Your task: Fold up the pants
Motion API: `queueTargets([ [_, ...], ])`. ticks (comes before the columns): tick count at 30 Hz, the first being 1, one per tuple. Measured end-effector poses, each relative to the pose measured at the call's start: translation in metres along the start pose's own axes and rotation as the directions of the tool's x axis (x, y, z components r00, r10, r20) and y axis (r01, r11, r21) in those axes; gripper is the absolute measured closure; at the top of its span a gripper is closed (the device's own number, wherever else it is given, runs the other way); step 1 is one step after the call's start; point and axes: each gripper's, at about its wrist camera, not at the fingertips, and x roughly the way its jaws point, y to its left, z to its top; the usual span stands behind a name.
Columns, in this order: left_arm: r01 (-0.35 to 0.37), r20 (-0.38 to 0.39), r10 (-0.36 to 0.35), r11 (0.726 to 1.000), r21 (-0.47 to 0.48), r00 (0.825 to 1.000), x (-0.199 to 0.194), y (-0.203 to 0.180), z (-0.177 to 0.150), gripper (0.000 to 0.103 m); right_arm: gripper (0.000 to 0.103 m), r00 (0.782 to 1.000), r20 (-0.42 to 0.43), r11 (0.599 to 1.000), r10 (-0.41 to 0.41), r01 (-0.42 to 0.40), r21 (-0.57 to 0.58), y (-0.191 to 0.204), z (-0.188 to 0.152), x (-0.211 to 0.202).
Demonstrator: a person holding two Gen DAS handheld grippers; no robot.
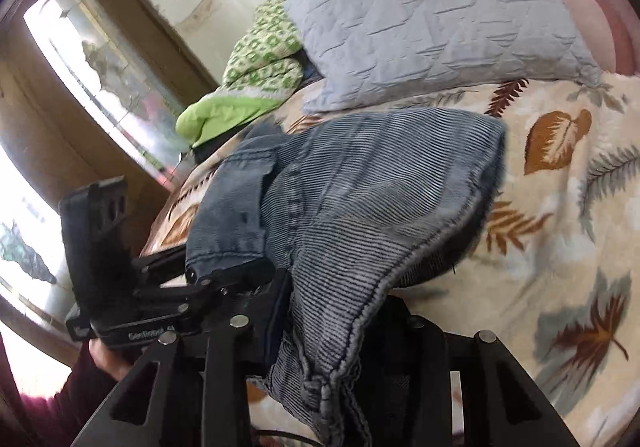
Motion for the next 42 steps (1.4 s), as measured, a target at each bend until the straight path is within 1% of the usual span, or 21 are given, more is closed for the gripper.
queueTargets([
  [1,-0.032,-0.035,0.031,0.999,-0.021,0.999,0.012,0.004,0.001,0.035,0.064,1.0,-0.015,1.0,-0.013,0.013,0.013,-0.008,0.002,0.011],
  [2,-0.07,-0.069,0.067,0.997,-0.034,0.995,0.025,0.009,0.0,0.033,0.064,0.998,-0.062,0.999,-0.026,0.028,0.04,-0.021,0.002,0.031],
  [3,-0.117,-0.1,0.113,0.993,-0.035,0.989,0.04,0.015,-0.004,0.027,0.064,0.993,-0.109,0.997,-0.046,0.053,0.06,-0.031,0.001,0.049],
  [4,-0.132,-0.119,0.126,0.99,-0.04,0.985,0.051,0.02,-0.007,0.014,0.058,0.984,-0.155,0.992,-0.088,0.1,0.073,-0.04,-0.002,0.066],
  [5,-0.123,-0.121,0.115,0.99,-0.063,0.986,0.054,0.024,-0.01,0.012,0.054,0.974,-0.19,0.987,-0.125,0.142,0.08,-0.05,-0.008,0.08],
  [6,-0.096,-0.099,0.087,0.991,-0.089,0.991,0.053,0.03,-0.013,0.011,0.048,0.976,-0.18,0.985,-0.124,0.143,0.096,-0.057,-0.014,0.085],
  [7,-0.082,-0.083,0.074,0.992,-0.093,0.994,0.053,0.032,-0.015,0.008,0.042,0.985,-0.141,0.987,-0.102,0.118,0.112,-0.061,-0.018,0.082],
  [8,-0.077,-0.079,0.069,0.992,-0.102,0.994,0.054,0.036,-0.018,0.006,0.041,0.989,-0.122,0.988,-0.079,0.094,0.125,-0.064,-0.021,0.079],
  [10,-0.057,-0.085,0.046,0.989,-0.137,0.995,0.053,0.04,-0.02,0.005,0.039,0.993,-0.102,0.989,-0.066,0.079,0.123,-0.065,-0.025,0.078],
  [14,-0.073,-0.084,0.064,0.991,-0.115,0.994,0.052,0.037,-0.023,0.005,0.037,0.997,-0.052,0.989,-0.061,0.067,0.131,-0.071,-0.041,0.071],
  [18,-0.052,-0.084,0.042,0.991,-0.124,0.996,0.046,0.037,-0.028,0.005,0.036,0.998,0.005,0.989,-0.06,0.059,0.132,-0.072,-0.055,0.063],
  [21,-0.046,-0.079,0.037,0.992,-0.115,0.996,0.048,0.037,-0.028,0.004,0.036,0.998,0.03,0.99,-0.059,0.055,0.127,-0.071,-0.054,0.062],
  [24,-0.044,-0.07,0.037,0.994,-0.102,0.997,0.049,0.036,-0.029,0.004,0.036,0.997,0.065,0.992,-0.038,0.03,0.126,-0.074,-0.059,0.061],
  [27,-0.046,-0.065,0.04,0.995,-0.094,0.997,0.052,0.036,-0.028,0.003,0.036,0.996,0.074,0.992,-0.042,0.033,0.123,-0.072,-0.059,0.063],
  [35,-0.069,-0.026,0.067,0.994,-0.081,0.997,0.048,0.031,-0.036,0.003,0.036,0.993,0.121,0.992,-0.019,0.004,0.129,-0.076,-0.068,0.056],
  [38,-0.083,-0.009,0.082,0.992,-0.094,0.997,0.049,0.032,-0.038,0.0,0.036,0.992,0.126,0.991,-0.008,-0.009,0.134,-0.078,-0.069,0.055],
  [40,-0.082,0.008,0.083,0.991,-0.106,0.997,0.049,0.033,-0.04,0.0,0.036,0.991,0.134,0.991,-0.002,-0.016,0.135,-0.08,-0.071,0.054],
  [42,-0.088,0.036,0.092,0.991,-0.098,0.995,0.049,0.031,-0.044,0.0,0.036,0.99,0.14,0.99,0.009,-0.028,0.139,-0.081,-0.071,0.053],
])
